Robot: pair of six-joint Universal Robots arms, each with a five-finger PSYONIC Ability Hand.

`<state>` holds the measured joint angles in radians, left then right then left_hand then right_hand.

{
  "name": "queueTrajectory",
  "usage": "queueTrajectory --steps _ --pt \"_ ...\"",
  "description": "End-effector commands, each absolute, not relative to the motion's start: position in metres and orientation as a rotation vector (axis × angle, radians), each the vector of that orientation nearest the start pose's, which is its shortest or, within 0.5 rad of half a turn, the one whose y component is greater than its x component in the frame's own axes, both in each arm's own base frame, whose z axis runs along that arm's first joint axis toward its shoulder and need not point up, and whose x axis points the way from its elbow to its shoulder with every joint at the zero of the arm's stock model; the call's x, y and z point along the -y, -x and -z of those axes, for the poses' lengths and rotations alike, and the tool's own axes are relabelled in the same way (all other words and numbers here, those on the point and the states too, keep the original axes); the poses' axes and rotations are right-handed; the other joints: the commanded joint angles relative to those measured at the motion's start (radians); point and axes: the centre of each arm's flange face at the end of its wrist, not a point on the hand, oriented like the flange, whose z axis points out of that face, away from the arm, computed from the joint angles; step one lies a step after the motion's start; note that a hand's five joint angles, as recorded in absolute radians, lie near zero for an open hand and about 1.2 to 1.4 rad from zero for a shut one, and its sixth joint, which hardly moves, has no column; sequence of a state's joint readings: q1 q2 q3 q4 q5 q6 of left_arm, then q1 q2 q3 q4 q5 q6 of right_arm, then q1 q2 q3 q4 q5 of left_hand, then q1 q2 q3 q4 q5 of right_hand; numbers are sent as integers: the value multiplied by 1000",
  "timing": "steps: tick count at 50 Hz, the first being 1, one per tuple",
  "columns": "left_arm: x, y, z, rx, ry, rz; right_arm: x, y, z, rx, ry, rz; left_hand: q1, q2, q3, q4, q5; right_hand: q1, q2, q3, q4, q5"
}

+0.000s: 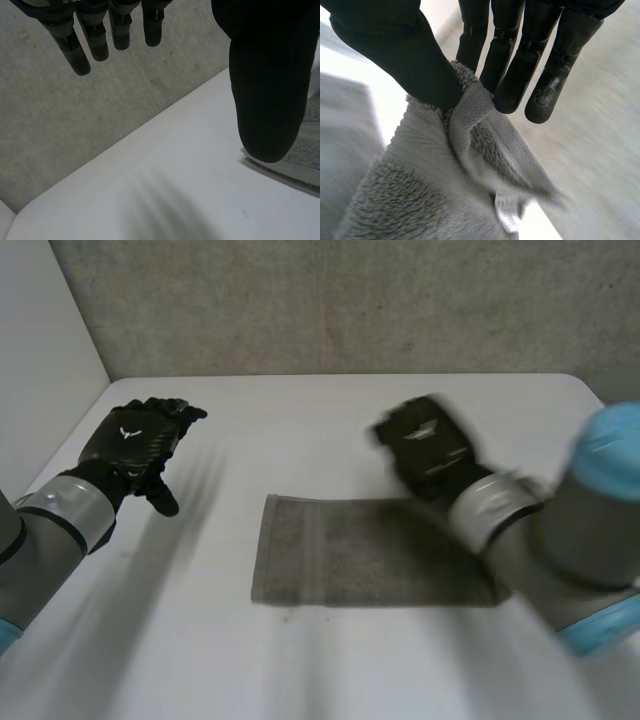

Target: Fold the towel.

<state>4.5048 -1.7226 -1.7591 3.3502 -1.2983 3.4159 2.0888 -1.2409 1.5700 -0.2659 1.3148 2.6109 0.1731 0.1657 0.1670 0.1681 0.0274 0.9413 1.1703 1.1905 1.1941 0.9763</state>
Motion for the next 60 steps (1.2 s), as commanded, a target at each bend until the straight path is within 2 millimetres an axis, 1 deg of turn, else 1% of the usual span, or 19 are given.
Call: queueTrajectory --steps 1,8,9,10,14,16,19,21,25,30,36,39,40,49,51,52,55,59,60 --pt "273 218 -220 -2347 -887 2153 174 -378 -164 -1601 1504 1749 5 13 11 10 -24 455 226 206 202 245" --pt "273 219 -216 -2362 -895 2140 155 -392 -136 -1592 1565 1646 5 13 11 10 -24 292 63 42 39 82" --pt "273 220 -215 -2362 -899 2141 157 -391 -138 -1603 1559 1657 5 13 11 10 -24 -394 -623 -644 -647 -604" --pt "271 223 -215 -2363 -912 2145 160 -389 -142 -1630 1541 1684 5 13 11 10 -24 -767 -996 -1016 -1020 -976" --pt "267 232 -208 -2385 -961 2135 175 -379 -160 -1721 1462 1780 8 16 14 13 -21 -767 -996 -1016 -1020 -976" --pt "261 246 -205 -2390 -1025 2145 203 -351 -183 -1839 1335 1873 8 16 14 13 -21 -767 -996 -1016 -1020 -976" --pt "258 253 -204 -2392 -1055 2151 215 -334 -187 -1906 1279 1873 14 21 20 19 -15 -767 -996 -1016 -1020 -976" --pt "254 267 -200 -2400 -1115 2157 230 -304 -190 -2005 1175 1849 20 27 26 25 -9 -767 -996 -1016 -1020 -976" --pt "248 281 -194 -2420 -1154 2154 237 -275 -187 -2090 1112 1798 23 30 29 28 -6 -767 -996 -1016 -1020 -976" --pt "241 294 -179 -2458 -1176 2098 235 -237 -160 -2239 1065 1629 23 30 29 28 -6 -767 -996 -1016 -1020 -976" --pt "234 299 -160 -2496 -1182 2014 233 -208 -136 -2347 999 1529 23 30 29 28 -6 -301 -530 -551 -554 -511" --pt "231 299 -158 -2504 -1186 1997 236 -205 -129 -2347 1026 1556 23 30 29 28 -6 207 -22 -43 -46 -3" --pt "229 298 -158 -2504 -1189 1998 240 -205 -128 -2338 1053 1596 23 30 29 28 -6 453 224 203 200 243" --pt "221 290 -168 -2496 -1169 2006 268 -223 -163 -2187 1111 1868 23 30 29 28 -6 455 226 206 202 245" --pt "217 285 -176 -2482 -1148 2027 247 -269 -184 -2001 1189 1919 20 27 26 25 -9 455 226 206 202 245" --pt "217 285 -176 -2482 -1148 2027 247 -269 -184 -2000 1189 1920 20 27 26 25 -9 455 226 206 202 245" --pt "220 275 -186 -2449 -1073 2048 220 -311 -199 -1839 1238 1926 20 27 26 25 -9 455 226 206 202 245" --pt "225 257 -199 -2399 -920 2058 170 -363 -188 -1667 1364 1823 14 21 20 19 -15 455 226 206 202 245" --pt "225 257 -199 -2399 -920 2058 170 -363 -188 -1666 1364 1823 14 21 20 19 -15 455 226 206 202 245"
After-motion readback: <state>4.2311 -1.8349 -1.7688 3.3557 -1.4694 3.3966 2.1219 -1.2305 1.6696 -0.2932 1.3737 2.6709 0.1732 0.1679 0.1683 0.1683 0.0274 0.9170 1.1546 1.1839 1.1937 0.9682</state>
